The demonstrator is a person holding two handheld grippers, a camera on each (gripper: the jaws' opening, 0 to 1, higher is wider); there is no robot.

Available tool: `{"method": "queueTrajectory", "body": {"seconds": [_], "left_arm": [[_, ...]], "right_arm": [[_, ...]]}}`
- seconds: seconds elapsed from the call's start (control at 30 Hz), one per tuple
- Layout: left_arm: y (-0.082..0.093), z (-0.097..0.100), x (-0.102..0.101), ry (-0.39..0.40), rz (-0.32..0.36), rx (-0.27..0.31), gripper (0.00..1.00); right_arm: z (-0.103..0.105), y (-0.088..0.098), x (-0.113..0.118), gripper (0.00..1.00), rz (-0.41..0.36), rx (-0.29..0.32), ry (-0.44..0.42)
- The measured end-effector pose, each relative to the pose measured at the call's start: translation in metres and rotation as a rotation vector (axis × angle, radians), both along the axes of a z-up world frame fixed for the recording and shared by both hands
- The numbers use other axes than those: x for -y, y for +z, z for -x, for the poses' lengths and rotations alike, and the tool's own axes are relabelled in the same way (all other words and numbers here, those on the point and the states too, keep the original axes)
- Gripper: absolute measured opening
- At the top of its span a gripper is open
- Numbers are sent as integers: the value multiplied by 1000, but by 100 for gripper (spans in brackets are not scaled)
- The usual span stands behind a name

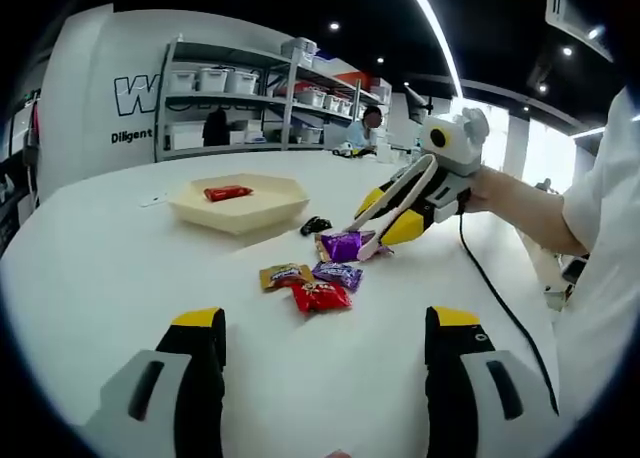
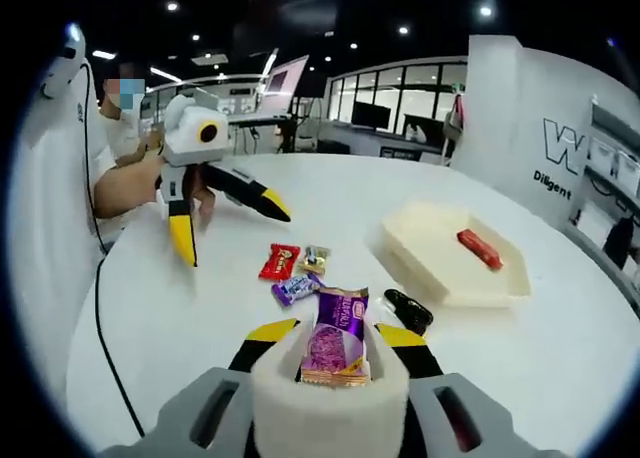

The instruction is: Place the target food into the container with the food tongs after gripping and lifting it, then release it inside without dropping or visibly crushing the food.

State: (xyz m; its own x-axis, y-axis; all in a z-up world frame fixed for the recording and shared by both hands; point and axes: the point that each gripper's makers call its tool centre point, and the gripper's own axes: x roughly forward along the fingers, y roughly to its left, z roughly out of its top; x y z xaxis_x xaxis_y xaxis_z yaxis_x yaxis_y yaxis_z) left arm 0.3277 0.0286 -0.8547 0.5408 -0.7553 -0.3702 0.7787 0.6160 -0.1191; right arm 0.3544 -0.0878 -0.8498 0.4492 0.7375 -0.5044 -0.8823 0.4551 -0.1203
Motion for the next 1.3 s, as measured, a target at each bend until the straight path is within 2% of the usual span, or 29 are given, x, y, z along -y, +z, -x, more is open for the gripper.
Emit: {"method": "queueTrajectory", "body": {"seconds": [0.57,1.3], "left_arm": [[0,0,-1,0,-2,0,80],[1,1,2,-5,-10,2,79]], "right_arm": [[1,-3,0,18,17,-1,16],[1,2,2,17,-81,-31,6]]}}
